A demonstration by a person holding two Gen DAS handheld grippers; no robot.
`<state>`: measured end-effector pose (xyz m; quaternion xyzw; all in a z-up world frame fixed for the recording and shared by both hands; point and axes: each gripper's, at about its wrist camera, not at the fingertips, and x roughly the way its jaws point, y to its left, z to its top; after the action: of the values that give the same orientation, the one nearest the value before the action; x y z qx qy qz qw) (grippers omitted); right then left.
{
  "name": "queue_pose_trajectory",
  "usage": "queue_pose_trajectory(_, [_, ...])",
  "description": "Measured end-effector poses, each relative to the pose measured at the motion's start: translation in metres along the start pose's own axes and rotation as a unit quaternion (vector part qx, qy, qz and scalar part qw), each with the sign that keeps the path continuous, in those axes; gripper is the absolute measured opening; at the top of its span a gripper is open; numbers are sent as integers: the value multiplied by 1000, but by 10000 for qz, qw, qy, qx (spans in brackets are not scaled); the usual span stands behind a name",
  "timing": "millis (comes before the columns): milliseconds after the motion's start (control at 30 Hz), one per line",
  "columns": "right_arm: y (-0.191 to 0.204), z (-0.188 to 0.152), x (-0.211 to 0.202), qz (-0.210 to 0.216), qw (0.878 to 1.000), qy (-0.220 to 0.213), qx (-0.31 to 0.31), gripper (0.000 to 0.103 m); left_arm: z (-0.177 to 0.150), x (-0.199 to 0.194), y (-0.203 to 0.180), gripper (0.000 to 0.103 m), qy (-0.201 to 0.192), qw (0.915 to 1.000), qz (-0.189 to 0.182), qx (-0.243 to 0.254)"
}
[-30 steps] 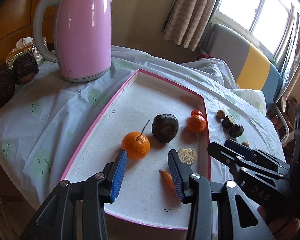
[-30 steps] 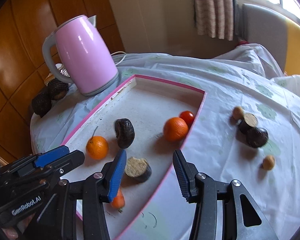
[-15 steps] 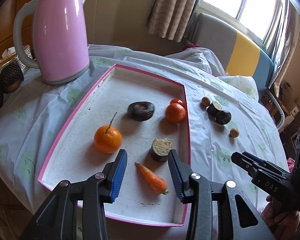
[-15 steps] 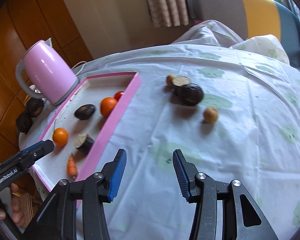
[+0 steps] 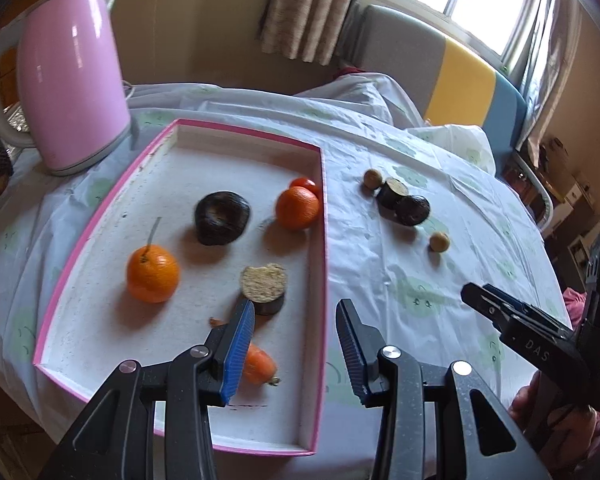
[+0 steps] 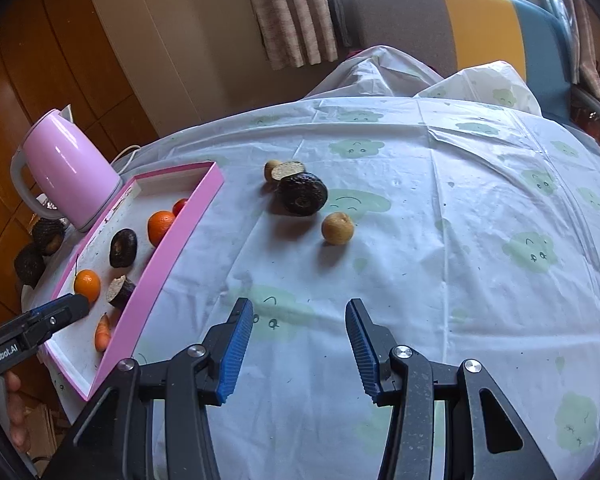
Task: Organize fruits
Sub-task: 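Move both tools back toward the remaining fruits on the cloth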
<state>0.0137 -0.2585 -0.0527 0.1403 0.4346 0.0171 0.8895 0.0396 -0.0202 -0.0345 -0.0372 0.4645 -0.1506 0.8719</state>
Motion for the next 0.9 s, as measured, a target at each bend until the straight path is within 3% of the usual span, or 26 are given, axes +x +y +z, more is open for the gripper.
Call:
queue_pose_trajectory(233, [-5,6,3,116,9999,34,61,47,6,9,-23,43,71,9995,-130,280])
queue_pose_trajectory(500, [-11,24,17,-28,10000,28,40,39,14,23,-41,43,188,9986,-239,431])
queue_pose_trajectory(867, [-12,52,53,-240,9995,64,-179,38,30,45,-57,43,304,9979,-328,468])
queue_pose_trajectory(900, [-13,52,56,-248,9995,85,-193,34,32,48,-59,43,303,9978,-350,472])
